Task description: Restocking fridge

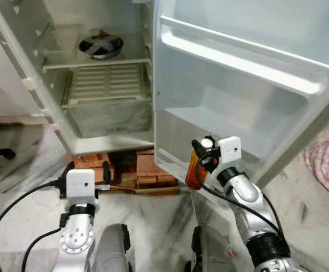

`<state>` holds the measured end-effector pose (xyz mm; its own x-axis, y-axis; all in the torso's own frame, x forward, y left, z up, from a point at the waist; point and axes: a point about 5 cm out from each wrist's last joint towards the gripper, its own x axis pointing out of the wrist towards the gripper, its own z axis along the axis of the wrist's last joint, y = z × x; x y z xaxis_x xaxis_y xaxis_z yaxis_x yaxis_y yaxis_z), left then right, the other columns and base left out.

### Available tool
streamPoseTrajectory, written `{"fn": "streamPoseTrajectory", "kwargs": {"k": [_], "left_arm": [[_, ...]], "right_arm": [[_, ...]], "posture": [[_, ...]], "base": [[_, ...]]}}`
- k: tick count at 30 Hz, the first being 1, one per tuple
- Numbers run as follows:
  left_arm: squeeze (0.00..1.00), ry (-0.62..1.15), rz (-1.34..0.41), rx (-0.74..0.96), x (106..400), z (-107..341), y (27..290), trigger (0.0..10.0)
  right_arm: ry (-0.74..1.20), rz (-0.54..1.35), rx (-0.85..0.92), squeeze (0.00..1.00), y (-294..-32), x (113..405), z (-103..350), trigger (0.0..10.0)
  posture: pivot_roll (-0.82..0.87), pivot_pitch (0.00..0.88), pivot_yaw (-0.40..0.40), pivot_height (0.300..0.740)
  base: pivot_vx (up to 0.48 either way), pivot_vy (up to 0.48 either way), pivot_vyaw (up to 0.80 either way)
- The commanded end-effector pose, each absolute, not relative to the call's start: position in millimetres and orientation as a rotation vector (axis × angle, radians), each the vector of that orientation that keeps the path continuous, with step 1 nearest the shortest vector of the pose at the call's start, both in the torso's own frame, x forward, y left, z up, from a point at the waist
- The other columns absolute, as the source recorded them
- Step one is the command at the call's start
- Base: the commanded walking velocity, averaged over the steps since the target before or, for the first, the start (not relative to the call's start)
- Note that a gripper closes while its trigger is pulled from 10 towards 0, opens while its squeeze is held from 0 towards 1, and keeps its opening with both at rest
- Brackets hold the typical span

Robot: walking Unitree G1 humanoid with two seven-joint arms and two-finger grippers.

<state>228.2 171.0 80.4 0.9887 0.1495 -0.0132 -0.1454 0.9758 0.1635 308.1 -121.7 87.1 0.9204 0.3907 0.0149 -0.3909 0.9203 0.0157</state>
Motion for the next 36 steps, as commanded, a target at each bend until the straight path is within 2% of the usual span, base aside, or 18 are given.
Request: {"fn": "streamPoseTrajectory", "kwargs": {"k": [1, 5, 26, 36], "left_arm": [[0.00, 0.035, 0.154, 0.164, 226.3, 79.4, 171.6, 10.0], [0.00, 0.035, 0.156, 0.163, 226.2, 79.9, 171.2, 10.0], [0.00, 0.024, 0.143, 0.149, 220.4, 81.4, 173.3, 10.0], [0.00, 0.011, 0.134, 0.139, 223.9, 83.9, 172.2, 10.0]], "right_arm": [[-0.021, 0.409, 0.014, 0.00, -121.7, 308.4, 88.7, 10.0], [-0.027, 0.414, 0.021, 0.00, -120.7, 309.0, 89.8, 10.0], [-0.054, 0.418, 0.000, 0.00, -119.8, 309.5, 93.4, 10.0], [-0.061, 0.414, 0.000, 0.00, -119.6, 312.3, 96.3, 10.0]], "posture": [[0.02, 0.107, -0.009, 0.554], [0.03, 0.113, -0.011, 0.530], [0.02, 0.115, 0.001, 0.530], [0.02, 0.124, -0.004, 0.530]], "base": [[0.000, 0.000, 0.00], [0.000, 0.000, 0.00], [0.000, 0.000, 0.00], [0.279, 0.000, 0.00]]}}
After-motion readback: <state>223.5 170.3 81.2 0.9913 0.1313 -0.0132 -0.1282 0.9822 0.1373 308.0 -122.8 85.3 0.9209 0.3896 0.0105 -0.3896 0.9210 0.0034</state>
